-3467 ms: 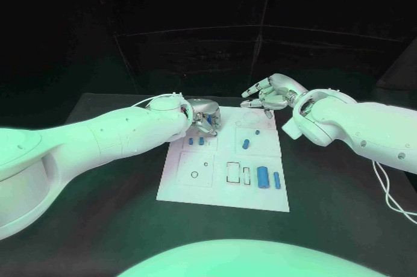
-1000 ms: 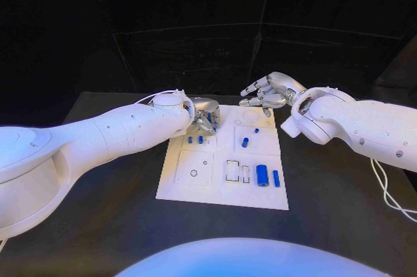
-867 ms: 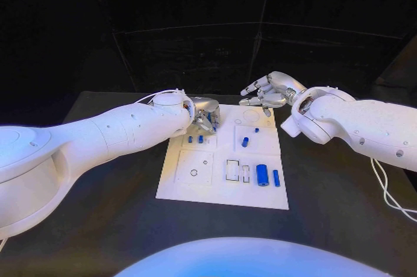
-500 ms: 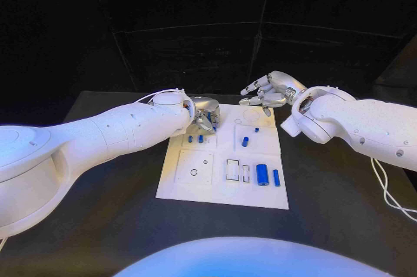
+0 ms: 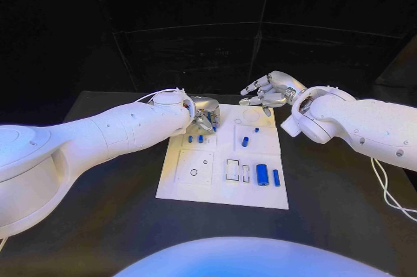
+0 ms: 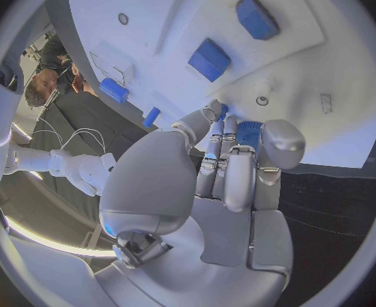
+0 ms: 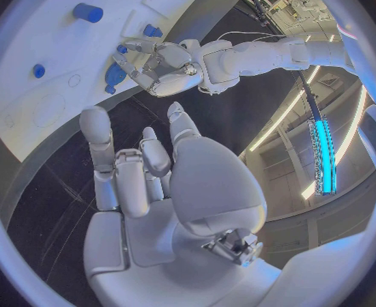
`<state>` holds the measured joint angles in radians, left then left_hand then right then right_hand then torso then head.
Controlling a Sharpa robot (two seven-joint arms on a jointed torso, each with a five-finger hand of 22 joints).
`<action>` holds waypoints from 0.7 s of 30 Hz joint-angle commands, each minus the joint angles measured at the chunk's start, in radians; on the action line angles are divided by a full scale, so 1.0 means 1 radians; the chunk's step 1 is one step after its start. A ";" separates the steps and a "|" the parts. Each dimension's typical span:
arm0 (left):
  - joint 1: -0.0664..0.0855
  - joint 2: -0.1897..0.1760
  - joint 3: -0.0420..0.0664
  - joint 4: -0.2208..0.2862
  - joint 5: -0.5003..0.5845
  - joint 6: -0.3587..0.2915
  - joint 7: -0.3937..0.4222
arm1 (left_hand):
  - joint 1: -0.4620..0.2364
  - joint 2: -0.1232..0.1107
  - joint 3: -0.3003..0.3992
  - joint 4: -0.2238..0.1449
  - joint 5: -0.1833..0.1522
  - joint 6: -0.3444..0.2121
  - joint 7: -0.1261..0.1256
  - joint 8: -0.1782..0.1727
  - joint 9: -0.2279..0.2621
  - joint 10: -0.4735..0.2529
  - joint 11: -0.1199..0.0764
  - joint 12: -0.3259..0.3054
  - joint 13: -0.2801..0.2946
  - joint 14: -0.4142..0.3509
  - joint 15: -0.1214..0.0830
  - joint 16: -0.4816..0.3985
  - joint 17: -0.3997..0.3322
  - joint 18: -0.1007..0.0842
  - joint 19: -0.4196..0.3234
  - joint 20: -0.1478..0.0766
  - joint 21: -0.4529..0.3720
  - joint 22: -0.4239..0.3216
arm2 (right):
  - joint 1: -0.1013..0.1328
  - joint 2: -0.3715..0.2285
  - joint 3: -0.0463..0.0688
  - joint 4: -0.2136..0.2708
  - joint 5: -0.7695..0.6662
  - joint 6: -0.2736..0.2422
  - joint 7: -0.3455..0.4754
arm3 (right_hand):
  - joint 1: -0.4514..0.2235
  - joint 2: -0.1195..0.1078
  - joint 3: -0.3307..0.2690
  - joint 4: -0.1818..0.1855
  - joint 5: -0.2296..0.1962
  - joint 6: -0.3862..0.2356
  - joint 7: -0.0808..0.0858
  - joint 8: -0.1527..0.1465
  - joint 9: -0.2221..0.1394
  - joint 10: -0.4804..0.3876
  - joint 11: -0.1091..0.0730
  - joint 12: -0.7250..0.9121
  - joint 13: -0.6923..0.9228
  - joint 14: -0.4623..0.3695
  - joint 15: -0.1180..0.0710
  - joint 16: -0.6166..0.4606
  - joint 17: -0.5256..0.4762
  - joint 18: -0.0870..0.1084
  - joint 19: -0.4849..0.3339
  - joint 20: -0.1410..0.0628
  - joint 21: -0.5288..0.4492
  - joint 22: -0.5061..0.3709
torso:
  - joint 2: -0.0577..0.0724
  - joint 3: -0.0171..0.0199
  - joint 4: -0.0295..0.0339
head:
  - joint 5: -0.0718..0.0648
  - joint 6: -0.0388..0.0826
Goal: Assemble the parts on the task board
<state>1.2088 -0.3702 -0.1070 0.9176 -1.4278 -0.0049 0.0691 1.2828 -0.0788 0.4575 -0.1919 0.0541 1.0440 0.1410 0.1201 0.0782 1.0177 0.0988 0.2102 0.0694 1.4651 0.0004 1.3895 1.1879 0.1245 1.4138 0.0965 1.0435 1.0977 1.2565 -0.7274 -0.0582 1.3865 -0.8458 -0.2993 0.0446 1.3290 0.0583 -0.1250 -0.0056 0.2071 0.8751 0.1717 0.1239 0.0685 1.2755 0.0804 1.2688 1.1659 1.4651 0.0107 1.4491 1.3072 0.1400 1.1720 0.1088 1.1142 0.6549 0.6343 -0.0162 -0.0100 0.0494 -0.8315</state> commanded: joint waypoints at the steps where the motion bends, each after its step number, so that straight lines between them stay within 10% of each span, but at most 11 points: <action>1: -0.007 -0.001 -0.005 -0.004 -0.025 0.041 -0.028 | 0.012 0.010 0.011 0.000 -0.003 0.016 -0.002 0.001 0.002 0.021 -0.008 0.013 0.005 0.031 0.003 0.007 0.004 -0.009 -0.002 0.006 0.003 0.005 | 0.002 0.001 0.001 0.001 -0.002 0.004 0.007 | 0.003 0.005 -0.007 0.000 0.005 -0.004 0.000 0.004 0.000 -0.001 0.002 -0.001 0.001 0.049 -0.008 -0.006 0.000 0.018 -0.004 -0.001 -0.005 -0.002 | 0.000 0.0000 -0.0002 | -0.001 0.000; 21: -0.010 -0.006 -0.005 0.011 -0.036 -0.039 0.021 | 0.025 0.037 0.046 0.002 -0.003 0.061 -0.004 0.004 0.007 0.099 -0.025 0.042 0.011 0.034 -0.011 0.016 0.011 -0.015 0.008 -0.007 0.035 0.037 | 0.002 0.000 0.001 0.002 -0.002 0.002 0.007 | 0.004 0.007 -0.008 0.000 0.005 -0.004 0.000 0.005 0.000 0.001 0.002 -0.001 0.002 0.049 -0.008 -0.006 0.000 0.018 -0.004 -0.001 -0.005 -0.001 | 0.000 0.0003 -0.0001 | -0.001 0.002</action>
<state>1.2026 -0.3743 -0.1092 0.9253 -1.4519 -0.0381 0.0756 1.3155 -0.0471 0.4985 -0.1917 0.0539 1.0976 0.1340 0.1200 0.0843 1.1116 0.0732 0.2514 0.0818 1.4688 -0.0033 1.4019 1.2001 0.1244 1.4173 0.0930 1.0738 1.1330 1.2565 -0.7276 -0.0582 1.3868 -0.8458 -0.2992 0.0446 1.3290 0.0583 -0.1250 -0.0056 0.2071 0.8750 0.1717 0.1239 0.0685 1.2755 0.0804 1.2688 1.1669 1.4651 0.0107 1.4491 1.3072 0.1400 1.1720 0.1088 1.1142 0.6549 0.6341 -0.0157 -0.0103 0.0481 -0.8301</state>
